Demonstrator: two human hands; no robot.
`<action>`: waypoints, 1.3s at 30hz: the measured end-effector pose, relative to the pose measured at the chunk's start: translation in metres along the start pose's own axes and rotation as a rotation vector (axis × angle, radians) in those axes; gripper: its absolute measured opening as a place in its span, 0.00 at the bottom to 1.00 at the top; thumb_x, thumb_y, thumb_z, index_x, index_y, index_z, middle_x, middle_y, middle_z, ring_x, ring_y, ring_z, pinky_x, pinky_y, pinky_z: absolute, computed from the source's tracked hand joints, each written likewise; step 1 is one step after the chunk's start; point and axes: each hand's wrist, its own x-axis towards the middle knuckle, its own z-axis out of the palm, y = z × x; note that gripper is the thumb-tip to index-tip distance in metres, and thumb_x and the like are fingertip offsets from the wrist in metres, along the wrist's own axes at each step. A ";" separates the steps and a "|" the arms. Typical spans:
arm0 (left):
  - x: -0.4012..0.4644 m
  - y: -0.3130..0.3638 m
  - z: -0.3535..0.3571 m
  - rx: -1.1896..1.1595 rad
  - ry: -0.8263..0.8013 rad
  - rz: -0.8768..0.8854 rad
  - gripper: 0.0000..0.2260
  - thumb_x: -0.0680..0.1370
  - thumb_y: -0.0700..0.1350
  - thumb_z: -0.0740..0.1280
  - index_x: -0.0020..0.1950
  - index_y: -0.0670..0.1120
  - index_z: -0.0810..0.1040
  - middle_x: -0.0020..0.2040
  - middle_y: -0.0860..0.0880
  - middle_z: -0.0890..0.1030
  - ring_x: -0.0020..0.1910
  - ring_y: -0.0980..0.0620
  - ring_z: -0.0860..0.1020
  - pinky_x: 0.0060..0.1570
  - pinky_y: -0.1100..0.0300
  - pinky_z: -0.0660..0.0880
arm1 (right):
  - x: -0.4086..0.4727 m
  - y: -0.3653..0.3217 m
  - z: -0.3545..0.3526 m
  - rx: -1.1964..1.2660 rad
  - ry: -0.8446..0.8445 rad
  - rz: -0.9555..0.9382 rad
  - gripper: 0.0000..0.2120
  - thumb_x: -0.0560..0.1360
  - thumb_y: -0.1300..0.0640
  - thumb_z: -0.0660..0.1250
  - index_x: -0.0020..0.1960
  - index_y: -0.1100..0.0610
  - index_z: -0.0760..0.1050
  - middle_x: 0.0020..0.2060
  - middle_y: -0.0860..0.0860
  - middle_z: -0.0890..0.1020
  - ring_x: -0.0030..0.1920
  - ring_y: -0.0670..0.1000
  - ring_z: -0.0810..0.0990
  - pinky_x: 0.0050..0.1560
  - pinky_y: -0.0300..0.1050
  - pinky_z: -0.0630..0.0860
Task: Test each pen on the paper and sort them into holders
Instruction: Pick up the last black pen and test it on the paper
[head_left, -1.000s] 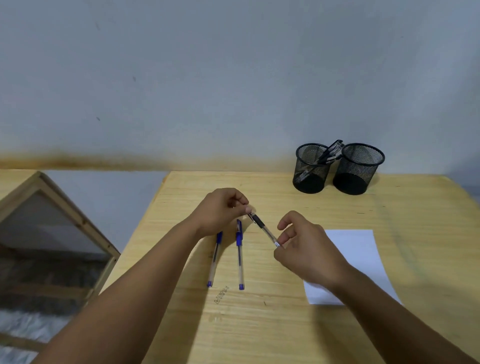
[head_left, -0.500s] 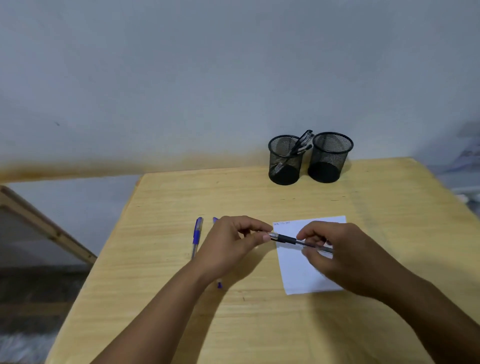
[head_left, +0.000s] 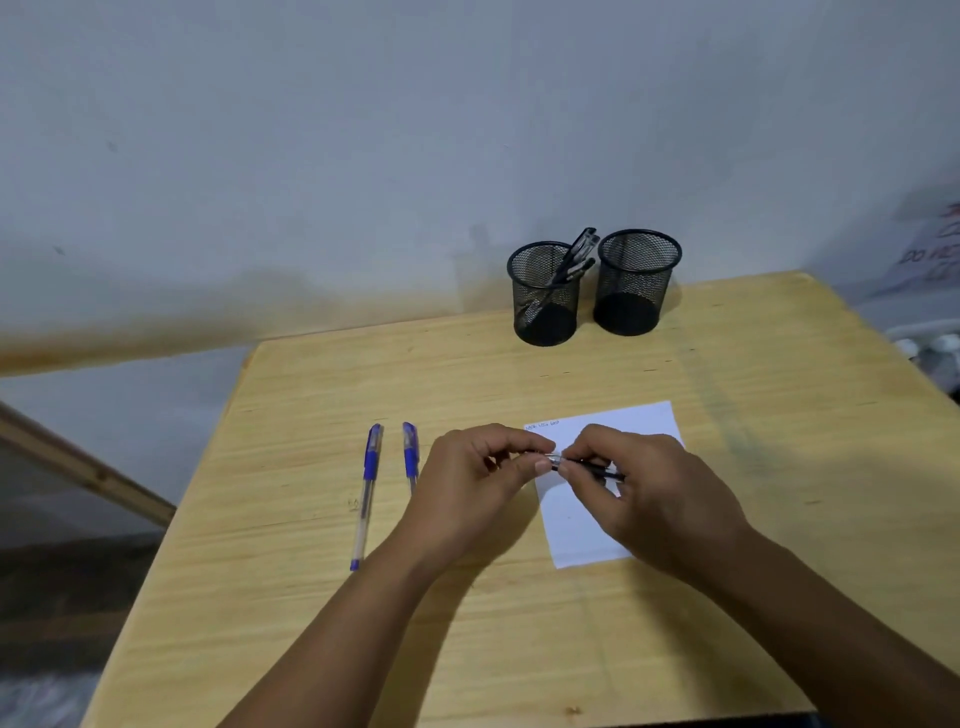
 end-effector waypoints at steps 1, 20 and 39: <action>0.001 0.001 0.000 0.018 -0.015 0.009 0.06 0.75 0.42 0.73 0.47 0.53 0.86 0.43 0.59 0.85 0.39 0.54 0.78 0.40 0.68 0.72 | -0.001 0.000 0.001 -0.006 -0.007 -0.005 0.06 0.76 0.45 0.65 0.45 0.46 0.74 0.30 0.42 0.77 0.32 0.46 0.74 0.26 0.40 0.66; 0.040 -0.021 -0.015 0.509 0.350 -0.180 0.03 0.75 0.50 0.69 0.42 0.57 0.82 0.35 0.60 0.81 0.34 0.60 0.77 0.37 0.61 0.72 | -0.005 0.023 -0.011 0.739 0.034 0.468 0.16 0.78 0.65 0.65 0.56 0.45 0.81 0.43 0.53 0.86 0.38 0.55 0.86 0.46 0.54 0.84; 0.001 -0.028 0.021 0.880 -0.206 0.121 0.39 0.78 0.67 0.55 0.81 0.48 0.48 0.82 0.51 0.46 0.80 0.49 0.43 0.76 0.54 0.43 | 0.021 0.029 0.004 0.745 0.254 0.407 0.08 0.73 0.58 0.73 0.51 0.49 0.84 0.44 0.48 0.88 0.47 0.49 0.87 0.54 0.55 0.82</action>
